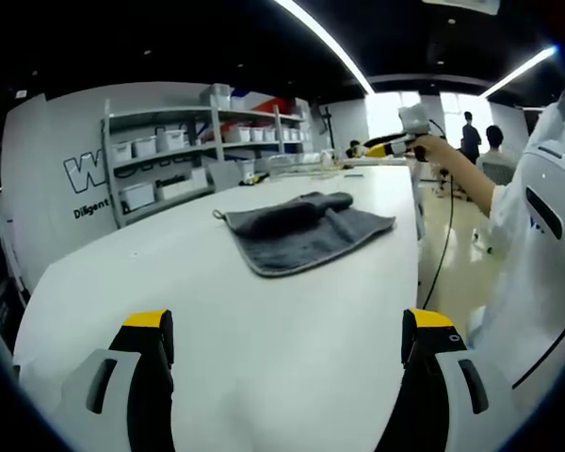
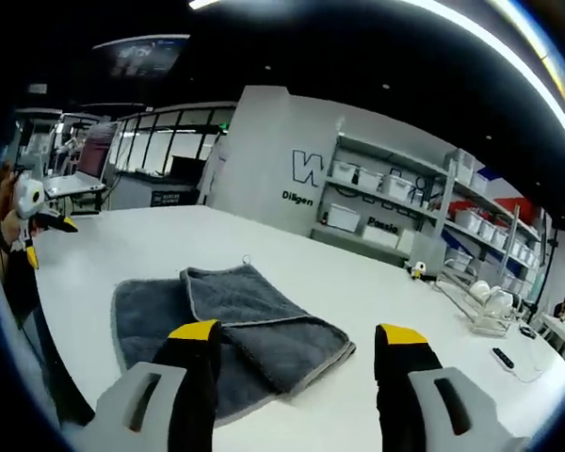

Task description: Open the folded towel by lifting each exposed corner and separating the folded layers until the towel lies flat within the target outline without major curled edges

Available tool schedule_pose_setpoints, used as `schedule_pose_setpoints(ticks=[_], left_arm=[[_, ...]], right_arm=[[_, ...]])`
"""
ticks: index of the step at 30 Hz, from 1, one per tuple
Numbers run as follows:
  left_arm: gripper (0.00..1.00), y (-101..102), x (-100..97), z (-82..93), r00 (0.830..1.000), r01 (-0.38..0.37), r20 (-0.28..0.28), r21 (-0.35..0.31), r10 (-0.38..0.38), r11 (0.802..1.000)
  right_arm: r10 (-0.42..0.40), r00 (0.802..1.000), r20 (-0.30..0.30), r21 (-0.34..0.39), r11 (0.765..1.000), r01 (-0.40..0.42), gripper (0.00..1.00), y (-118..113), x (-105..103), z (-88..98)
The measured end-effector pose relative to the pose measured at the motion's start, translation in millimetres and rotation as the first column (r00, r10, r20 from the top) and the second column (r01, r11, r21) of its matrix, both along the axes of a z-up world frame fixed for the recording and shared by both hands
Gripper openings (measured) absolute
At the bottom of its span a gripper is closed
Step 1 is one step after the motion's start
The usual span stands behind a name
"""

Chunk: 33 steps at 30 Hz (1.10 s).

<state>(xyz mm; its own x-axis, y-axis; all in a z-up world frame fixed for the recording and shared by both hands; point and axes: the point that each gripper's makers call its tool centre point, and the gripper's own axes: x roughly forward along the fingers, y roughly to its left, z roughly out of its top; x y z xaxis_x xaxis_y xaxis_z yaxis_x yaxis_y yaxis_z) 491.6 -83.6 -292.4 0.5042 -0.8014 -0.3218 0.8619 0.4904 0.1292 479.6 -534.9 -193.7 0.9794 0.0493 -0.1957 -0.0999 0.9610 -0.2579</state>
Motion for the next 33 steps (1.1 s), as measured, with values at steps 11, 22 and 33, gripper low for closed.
schedule_pose_setpoints(ticks=[11,22,33], left_arm=[[0.99,-1,0.4,-0.6,1.0,0.002,-0.002,-0.001,-0.002,1.0],[0.99,-3,-0.4,-0.8,1.0,0.007,-0.003,-0.002,-0.007,1.0],[0.99,-4,-0.5,-2.4,1.0,0.014,-0.009,-0.003,-0.014,1.0]], right_arm=[[0.027,1.0,-0.013,-0.005,1.0,-0.027,0.75,21,-19,-1.2],[0.053,0.998,-0.019,0.031,0.998,-0.053,0.82,35,-34,-6.7],[0.083,0.996,-0.045,0.032,0.996,-0.081,0.9,49,-46,-18.0]])
